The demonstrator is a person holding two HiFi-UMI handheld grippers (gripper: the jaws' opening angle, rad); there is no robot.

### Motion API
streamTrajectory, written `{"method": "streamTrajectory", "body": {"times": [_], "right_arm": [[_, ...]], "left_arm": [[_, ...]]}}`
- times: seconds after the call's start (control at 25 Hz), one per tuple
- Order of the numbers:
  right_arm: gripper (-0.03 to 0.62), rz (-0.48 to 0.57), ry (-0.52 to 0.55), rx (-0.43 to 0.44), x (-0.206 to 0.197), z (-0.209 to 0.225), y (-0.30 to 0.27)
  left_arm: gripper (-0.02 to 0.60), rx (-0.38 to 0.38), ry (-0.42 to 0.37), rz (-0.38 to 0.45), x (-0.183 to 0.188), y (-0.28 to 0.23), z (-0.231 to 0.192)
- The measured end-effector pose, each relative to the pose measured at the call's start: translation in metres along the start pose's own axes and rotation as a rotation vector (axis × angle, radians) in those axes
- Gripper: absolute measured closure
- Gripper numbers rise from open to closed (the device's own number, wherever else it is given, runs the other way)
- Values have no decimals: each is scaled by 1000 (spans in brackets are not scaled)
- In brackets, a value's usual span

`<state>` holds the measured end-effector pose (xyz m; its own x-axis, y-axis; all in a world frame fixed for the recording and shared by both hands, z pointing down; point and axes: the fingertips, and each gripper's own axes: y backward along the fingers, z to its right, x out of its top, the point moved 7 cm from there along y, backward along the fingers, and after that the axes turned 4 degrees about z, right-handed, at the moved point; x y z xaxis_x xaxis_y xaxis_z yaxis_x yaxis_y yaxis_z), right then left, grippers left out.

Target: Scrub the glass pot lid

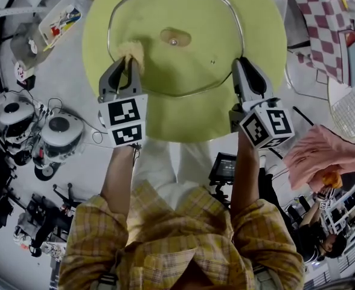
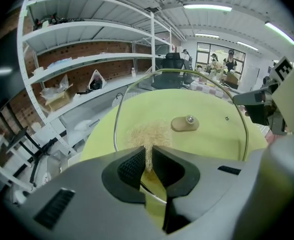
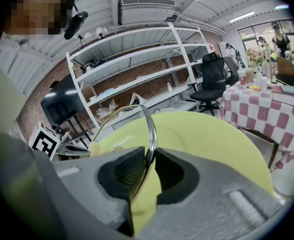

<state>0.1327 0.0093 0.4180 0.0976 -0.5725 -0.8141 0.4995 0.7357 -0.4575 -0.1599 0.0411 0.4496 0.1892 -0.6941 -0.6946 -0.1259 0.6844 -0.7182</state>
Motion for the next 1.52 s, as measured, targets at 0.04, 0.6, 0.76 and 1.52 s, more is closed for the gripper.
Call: {"method": "streamTrajectory", "body": {"times": [0.04,0.6,0.76,1.52], "right_arm": [[530,-6,3,4,0,0,0],[528,-22,8,17,2,-1,-3],[528,-20,6,17,2,-2,-2],[530,-15,-6,15,1,0,-3]], "left_arm": [[538,1,1,1,0,0,0],[538,-1,7,-4,-4,2,3],[538,-5,5,-8,-8,2,8],[538,-78,27,-43,-18,3,41]]}}
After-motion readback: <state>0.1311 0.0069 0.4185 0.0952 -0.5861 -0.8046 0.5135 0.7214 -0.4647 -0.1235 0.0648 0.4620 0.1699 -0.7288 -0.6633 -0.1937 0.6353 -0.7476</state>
